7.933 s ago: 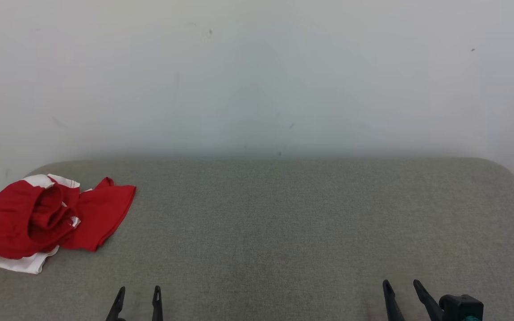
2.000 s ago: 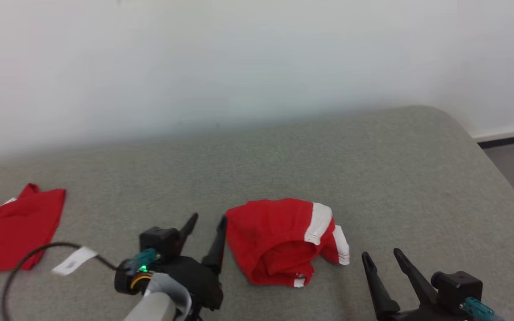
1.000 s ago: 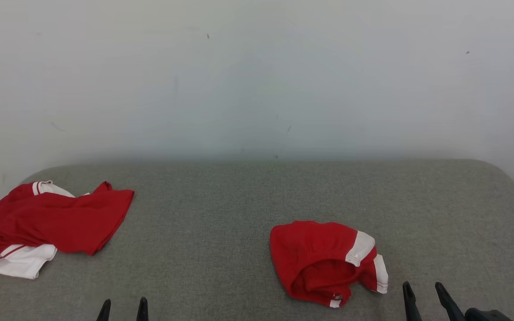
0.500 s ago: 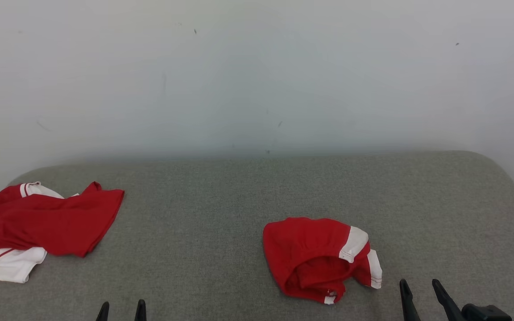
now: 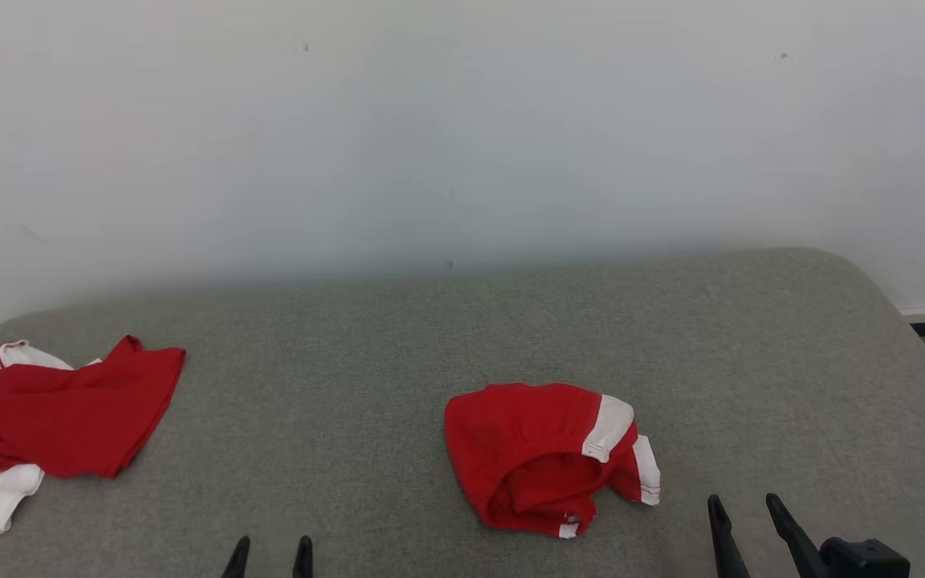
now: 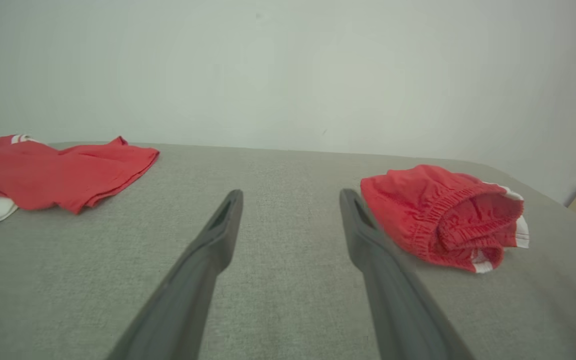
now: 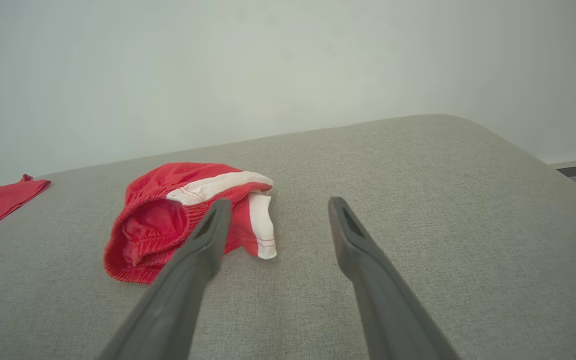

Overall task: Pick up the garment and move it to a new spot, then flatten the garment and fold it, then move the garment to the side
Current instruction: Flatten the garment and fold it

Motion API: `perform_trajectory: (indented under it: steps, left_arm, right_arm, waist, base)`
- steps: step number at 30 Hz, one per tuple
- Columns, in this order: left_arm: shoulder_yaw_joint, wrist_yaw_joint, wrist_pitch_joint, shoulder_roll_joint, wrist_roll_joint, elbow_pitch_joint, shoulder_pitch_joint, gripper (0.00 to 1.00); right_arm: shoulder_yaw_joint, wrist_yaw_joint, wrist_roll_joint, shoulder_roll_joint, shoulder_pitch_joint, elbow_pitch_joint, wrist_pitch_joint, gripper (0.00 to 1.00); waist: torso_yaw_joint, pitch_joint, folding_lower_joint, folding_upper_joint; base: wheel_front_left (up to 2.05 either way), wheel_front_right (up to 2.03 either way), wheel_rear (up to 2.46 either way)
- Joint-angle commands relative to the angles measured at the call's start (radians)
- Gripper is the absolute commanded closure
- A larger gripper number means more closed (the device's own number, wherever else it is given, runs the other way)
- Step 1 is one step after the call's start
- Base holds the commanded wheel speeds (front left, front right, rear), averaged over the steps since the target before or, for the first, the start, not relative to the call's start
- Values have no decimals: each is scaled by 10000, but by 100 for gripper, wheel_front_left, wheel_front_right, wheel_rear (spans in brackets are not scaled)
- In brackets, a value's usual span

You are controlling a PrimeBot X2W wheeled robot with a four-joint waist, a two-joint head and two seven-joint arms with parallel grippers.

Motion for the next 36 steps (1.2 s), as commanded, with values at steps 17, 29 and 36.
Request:
perform_trajectory:
  steps: [17, 29, 36]
  left_arm:
    - [-2990, -44, -26, -120, -807, 3012, -2676, 0]
    - [-3747, 454, 55, -126, -1283, 4650, -4402, 0]
    - [-4058, 1007, 210, -126, -1910, 5571, -5205, 0]
  right_arm:
    - [241, -21, 10, 0, -345, -178, 127, 0]
    - [138, -21, 213, 9, -352, -141, -48, 0]
    - [302, -22, 125, 6, -507, -58, 53, 0]
  waist:
    - [-3729, 932, 0, 0]
    - [-4477, 1409, 0, 0]
    - [-4454, 1412, 0, 0]
  base:
    - [0, 0, 0]
    - [0, 0, 0]
    - [0, 0, 0]
